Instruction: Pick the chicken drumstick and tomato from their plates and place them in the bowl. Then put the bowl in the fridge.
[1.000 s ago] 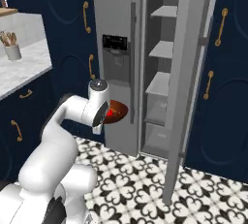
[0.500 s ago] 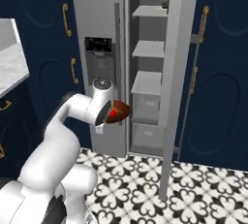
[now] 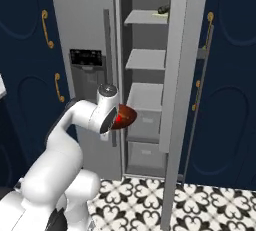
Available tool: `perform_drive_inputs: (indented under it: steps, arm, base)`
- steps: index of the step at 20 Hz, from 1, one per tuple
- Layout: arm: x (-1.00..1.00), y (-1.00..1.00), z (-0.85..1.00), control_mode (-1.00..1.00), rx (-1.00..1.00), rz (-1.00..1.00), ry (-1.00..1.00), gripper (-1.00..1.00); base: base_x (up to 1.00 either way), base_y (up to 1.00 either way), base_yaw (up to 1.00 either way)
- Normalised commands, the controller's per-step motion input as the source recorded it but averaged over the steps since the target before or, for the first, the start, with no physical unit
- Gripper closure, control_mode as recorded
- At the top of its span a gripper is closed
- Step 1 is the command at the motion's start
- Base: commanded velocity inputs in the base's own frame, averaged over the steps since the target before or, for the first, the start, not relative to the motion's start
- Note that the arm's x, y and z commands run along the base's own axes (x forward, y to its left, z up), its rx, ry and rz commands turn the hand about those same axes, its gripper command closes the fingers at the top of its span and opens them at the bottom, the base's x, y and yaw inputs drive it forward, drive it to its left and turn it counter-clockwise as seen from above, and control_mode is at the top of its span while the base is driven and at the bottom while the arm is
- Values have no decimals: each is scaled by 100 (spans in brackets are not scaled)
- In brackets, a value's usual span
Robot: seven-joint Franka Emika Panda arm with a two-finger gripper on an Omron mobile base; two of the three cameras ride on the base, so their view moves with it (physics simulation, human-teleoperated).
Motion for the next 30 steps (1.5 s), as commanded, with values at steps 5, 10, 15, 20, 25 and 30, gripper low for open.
perform_drive_inputs:
  steps: [5,10,15,20,25,30]
  arm:
    - [0,0,0,100,0,0,0,100]
    - [0,0,0,100,0,0,0,100]
    - [0,0,0,100,0,0,0,100]
    - [0,0,0,100,0,0,0,100]
    - [0,0,0,100,0,0,0,100]
    - [0,0,0,100,0,0,0,100]
  base:
    - [63,27,-20]
    - [45,0,-18]
    - [54,13,-16]
    - [72,1,-11]
    - [65,-1,-10]
    - [23,-3,-8]
